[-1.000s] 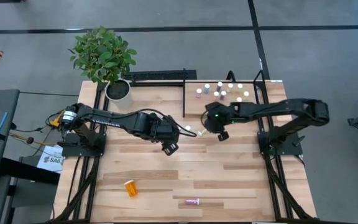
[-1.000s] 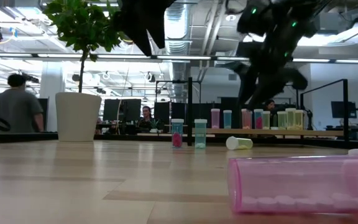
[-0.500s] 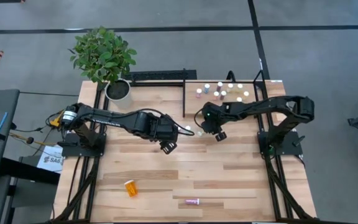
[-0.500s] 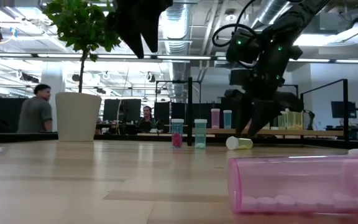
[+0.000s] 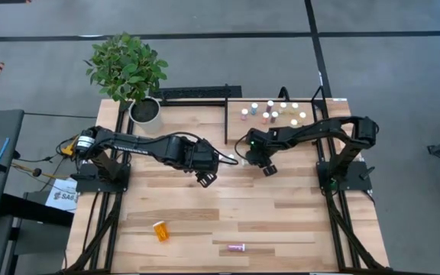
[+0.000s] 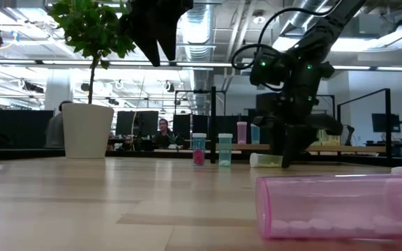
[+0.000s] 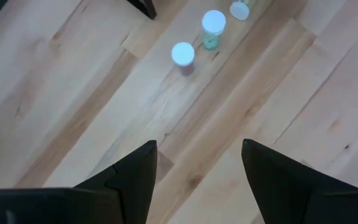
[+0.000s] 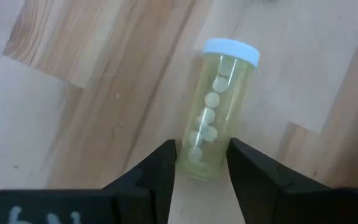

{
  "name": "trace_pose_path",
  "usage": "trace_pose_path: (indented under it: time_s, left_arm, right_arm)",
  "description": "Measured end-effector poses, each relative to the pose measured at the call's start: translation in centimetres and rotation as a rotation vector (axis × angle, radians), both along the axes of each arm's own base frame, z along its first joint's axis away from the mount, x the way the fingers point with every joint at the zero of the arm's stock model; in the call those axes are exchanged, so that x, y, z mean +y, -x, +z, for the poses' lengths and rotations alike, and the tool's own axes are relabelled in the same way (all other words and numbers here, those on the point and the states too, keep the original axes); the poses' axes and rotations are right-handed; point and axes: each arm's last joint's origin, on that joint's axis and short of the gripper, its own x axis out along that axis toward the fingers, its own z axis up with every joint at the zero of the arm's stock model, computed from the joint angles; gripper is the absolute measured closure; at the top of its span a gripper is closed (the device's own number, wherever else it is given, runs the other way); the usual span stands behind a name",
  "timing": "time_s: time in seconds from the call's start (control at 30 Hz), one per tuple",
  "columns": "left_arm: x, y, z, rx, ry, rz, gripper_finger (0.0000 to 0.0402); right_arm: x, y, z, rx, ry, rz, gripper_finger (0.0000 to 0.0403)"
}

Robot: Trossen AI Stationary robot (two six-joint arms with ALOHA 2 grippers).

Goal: Pick and place medicine bottles onto shelf by color
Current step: Move the yellow pill bottle to the center of the table

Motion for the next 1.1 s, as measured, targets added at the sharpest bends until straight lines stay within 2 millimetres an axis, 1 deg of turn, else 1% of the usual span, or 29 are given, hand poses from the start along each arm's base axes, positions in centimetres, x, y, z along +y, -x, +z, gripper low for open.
trace_pose_path:
  time_s: [0.17,0.3,0.4,0.57,0.7,0.8,0.97,1.1]
  left_arm:
    - [0.1,0.0,0.0,-0.004,-0.024,0.007,0.0180]
    - [0.3,0.0,0.0,-0.006,-0.045,0.016,0.0180]
    - [0.6,-0.1,0.1,-0.012,-0.075,0.028,0.0180]
    - [1.9,-1.1,0.4,-0.077,-0.125,-0.024,0.0180]
    - [2.9,-2.5,1.1,-0.177,-0.168,-0.144,0.0180]
    - [3.7,-3.7,1.9,-0.259,-0.245,-0.283,0.0180]
    - [4.5,-5.3,3.6,-0.365,-0.479,-0.519,0.0180]
    - [5.3,-6.3,5.4,-0.463,-0.687,-0.610,0.0180]
  right_arm:
    - [-0.5,0.2,0.8,-0.037,0.010,-0.061,0.0260]
    - [-1.0,0.9,2.4,-0.068,0.008,-0.122,0.0281]
    - [-1.2,1.6,4.0,-0.105,0.000,-0.170,0.0287]
    - [-1.2,3.3,7.8,-0.222,-0.008,-0.265,0.0283]
    - [-0.7,5.5,11.2,-0.299,-0.010,-0.311,0.0283]
    - [-0.2,7.4,13.6,-0.316,0.017,-0.364,0.0284]
    - [0.9,10.4,17.1,-0.383,0.023,-0.418,0.0284]
    - [1.5,12.1,19.5,-0.486,0.021,-0.441,0.0284]
